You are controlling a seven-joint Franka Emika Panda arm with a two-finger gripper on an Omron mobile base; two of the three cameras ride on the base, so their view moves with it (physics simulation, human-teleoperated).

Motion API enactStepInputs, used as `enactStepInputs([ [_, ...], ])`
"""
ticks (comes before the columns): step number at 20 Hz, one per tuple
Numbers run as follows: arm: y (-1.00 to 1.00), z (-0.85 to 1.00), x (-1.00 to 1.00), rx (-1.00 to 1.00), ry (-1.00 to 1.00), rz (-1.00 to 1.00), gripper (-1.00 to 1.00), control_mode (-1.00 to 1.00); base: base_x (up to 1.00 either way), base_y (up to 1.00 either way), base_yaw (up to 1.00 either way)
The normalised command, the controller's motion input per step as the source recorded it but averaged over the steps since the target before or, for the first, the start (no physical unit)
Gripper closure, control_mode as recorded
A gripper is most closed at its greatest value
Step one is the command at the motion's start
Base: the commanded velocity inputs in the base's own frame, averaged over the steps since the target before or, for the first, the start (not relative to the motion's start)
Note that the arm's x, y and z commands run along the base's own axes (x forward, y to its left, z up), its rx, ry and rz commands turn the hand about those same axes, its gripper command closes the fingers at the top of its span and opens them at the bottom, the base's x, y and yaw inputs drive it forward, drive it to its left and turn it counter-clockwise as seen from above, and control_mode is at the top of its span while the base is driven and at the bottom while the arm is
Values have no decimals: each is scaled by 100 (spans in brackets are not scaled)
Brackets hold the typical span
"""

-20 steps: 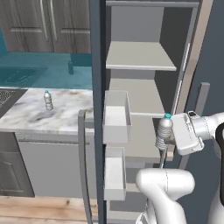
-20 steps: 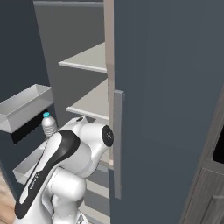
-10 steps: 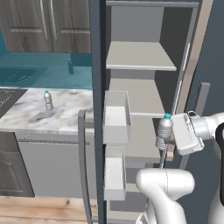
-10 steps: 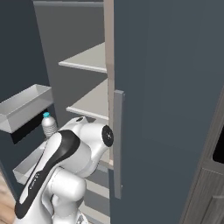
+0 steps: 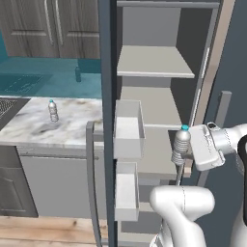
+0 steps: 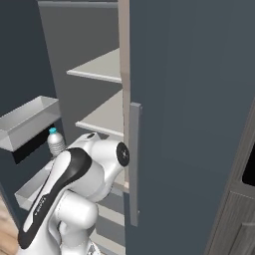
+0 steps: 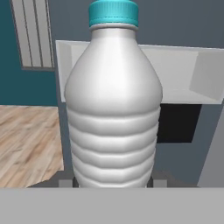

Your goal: Take the bottled waters from the counter and place them in the freezer to freeze. Close the freezer door after placing the bottles.

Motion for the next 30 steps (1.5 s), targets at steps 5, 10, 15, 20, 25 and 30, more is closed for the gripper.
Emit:
enactStepInputs([
  [5, -4, 2, 0, 0, -1, -13, 100, -100, 0, 0, 0],
  [10, 0, 37, 12, 0, 0, -25, 100, -100, 0, 0, 0],
  [15, 0, 50, 16, -4, 3, -24, 100, -100, 0, 0, 0],
  [20, 0, 38, 1, -7, 4, -22, 100, -100, 0, 0, 0],
  [25, 0, 50, 0, -1, 11, -21, 100, -100, 0, 0, 0],
  [30, 0, 41, 0, 0, 13, -25, 100, -100, 0, 0, 0],
])
